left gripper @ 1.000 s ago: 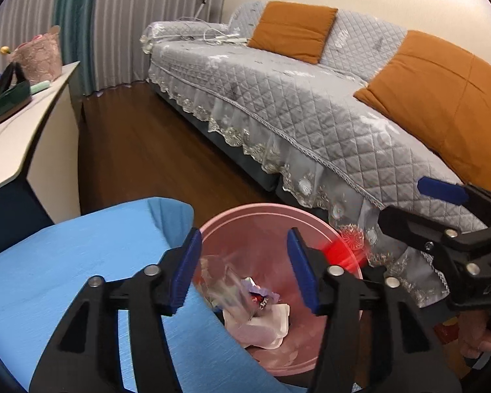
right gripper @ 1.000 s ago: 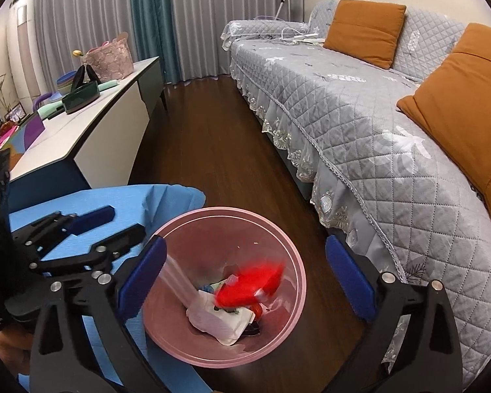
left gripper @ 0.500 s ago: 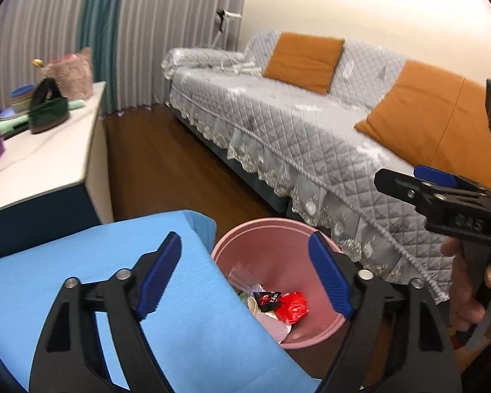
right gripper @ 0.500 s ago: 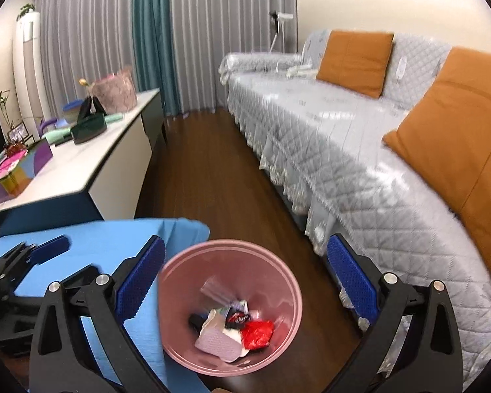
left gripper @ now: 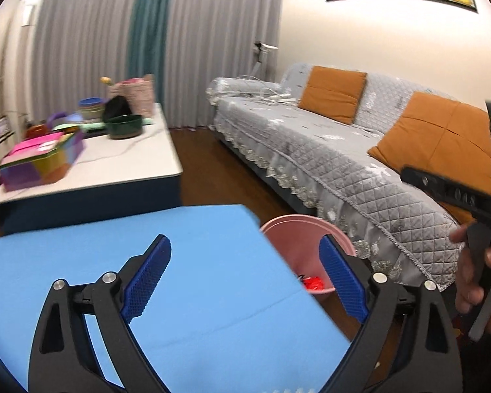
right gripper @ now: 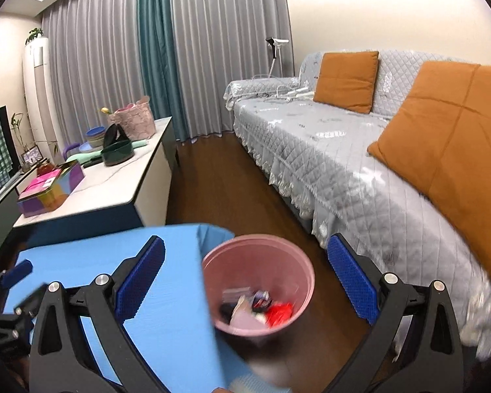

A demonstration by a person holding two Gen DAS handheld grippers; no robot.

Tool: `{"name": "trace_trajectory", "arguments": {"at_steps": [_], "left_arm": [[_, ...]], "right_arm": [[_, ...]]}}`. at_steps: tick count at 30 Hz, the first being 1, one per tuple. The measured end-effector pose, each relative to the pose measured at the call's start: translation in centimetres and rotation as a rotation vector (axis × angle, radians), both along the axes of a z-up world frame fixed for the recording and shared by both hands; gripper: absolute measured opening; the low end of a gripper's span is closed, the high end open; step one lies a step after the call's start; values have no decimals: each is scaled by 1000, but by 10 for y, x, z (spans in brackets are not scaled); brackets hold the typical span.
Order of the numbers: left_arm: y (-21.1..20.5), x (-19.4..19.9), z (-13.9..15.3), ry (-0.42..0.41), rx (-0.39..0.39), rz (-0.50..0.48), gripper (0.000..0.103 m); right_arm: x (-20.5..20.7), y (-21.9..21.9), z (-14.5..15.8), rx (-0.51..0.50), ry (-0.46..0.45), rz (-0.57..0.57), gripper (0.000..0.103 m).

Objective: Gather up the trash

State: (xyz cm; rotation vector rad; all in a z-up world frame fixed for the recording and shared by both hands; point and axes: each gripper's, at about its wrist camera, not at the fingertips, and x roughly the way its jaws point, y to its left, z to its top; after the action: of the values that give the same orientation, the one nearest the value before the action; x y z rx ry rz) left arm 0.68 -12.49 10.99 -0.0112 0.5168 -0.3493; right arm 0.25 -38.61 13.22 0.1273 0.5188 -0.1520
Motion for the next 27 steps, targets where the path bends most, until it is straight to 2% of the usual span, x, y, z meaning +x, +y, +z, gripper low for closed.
{"name": "trace_trajectory", "arguments": {"at_steps": [1,5,9,14,17,21,23,27], "left_arm": [[9,-9,-1,4,-1,28,94],[35,-36,-7,25,19,78,95],[57,-64,-13,38,16,141,95],[89,-104,-26,66,-11,278,95],[106,-125,-43,109,-31,339,95],[118,-128,-60,180,-12,359,95],[125,-125,-63,179,-19,388,95],[121,-123,-69,168,17,380,95]], "right_arm": [[-7,5,-3,10,7,4,98],[-37,34,-6,38,5,14,98],[-63,64,-11,-30,-12,43,98],[-89,90,-32,-39,39,72,98],[-105,107,-41,-82,56,82,98],[-119,120,-52,-99,79,84,98],[-119,126,-56,-106,94,94,98],[-113,136,-63,-135,120,121,98]]}}
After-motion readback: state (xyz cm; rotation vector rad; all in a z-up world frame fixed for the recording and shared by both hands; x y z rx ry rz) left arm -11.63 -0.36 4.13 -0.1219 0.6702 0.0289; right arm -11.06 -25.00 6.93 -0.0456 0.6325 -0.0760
